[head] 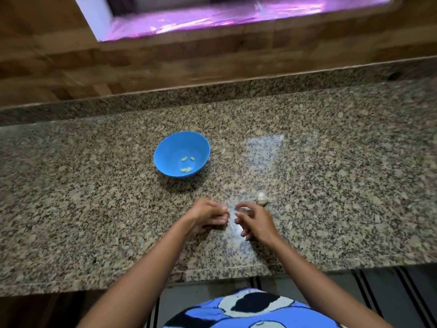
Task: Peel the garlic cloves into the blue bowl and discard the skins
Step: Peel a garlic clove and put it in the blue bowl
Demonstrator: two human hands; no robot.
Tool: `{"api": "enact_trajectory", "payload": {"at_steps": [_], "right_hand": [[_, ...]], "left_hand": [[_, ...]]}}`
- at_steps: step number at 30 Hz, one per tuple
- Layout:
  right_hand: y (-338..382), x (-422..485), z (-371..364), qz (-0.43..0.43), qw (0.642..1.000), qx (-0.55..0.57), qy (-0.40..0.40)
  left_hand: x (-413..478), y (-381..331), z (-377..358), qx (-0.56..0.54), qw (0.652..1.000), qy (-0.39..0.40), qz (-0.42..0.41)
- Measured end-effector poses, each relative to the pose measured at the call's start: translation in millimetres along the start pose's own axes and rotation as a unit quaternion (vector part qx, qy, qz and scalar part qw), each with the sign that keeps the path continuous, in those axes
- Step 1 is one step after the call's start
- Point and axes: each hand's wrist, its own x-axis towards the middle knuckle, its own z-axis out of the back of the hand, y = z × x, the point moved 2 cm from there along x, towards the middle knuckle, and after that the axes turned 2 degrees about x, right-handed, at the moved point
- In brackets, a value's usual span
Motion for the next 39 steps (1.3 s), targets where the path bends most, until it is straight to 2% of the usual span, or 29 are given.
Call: {"api": "enact_trajectory", "payload": {"at_steps": [2,5,10,14,16,19,22,27,30,34,37,39], "right_hand": [[3,-2,-3,0.041,0.999,0.024,0.011],[10,-1,-6,0.092,0.996,-0.001,-0.016],[13,2,-6,0.130,0.987,-0.080,-0.050],[11,5,-10,0.164,0.973,-0.148,-0.065],[10,9,-10,0.142,0.982,-0.111,-0.057],[8,12,-7,0.075,0.997,0.022,-0.024],[10,10,-8,0.015,0.991,0.132,0.010],[12,11,-6,-0.008,0.986,0.152,0.072],[14,10,-4,0.003,0.989,0.120,0.082],[18,10,-2,0.038,0.997,0.005,0.072],[19,11,-3,0.066,0.993,-0.083,0.048],[19,10,-5,0.079,0.992,-0.101,0.023]], "left_hand": [[-3,2,-3,-0.088,0.996,-0.002,-0.006],[-6,3,-8,-0.113,0.993,-0.016,-0.042],[-8,9,-9,-0.014,0.993,-0.061,-0.102],[-5,14,-13,0.084,0.978,-0.090,-0.171],[-4,16,-12,0.093,0.972,-0.102,-0.189],[-4,16,-10,0.095,0.971,-0.097,-0.197],[-3,15,-7,0.077,0.975,-0.085,-0.191],[1,16,-3,0.042,0.981,-0.070,-0.175],[3,16,-3,0.052,0.983,-0.064,-0.165],[6,17,-2,0.072,0.982,-0.076,-0.160],[7,17,-2,0.087,0.979,-0.085,-0.161],[8,16,-2,0.084,0.980,-0.087,-0.159]]}}
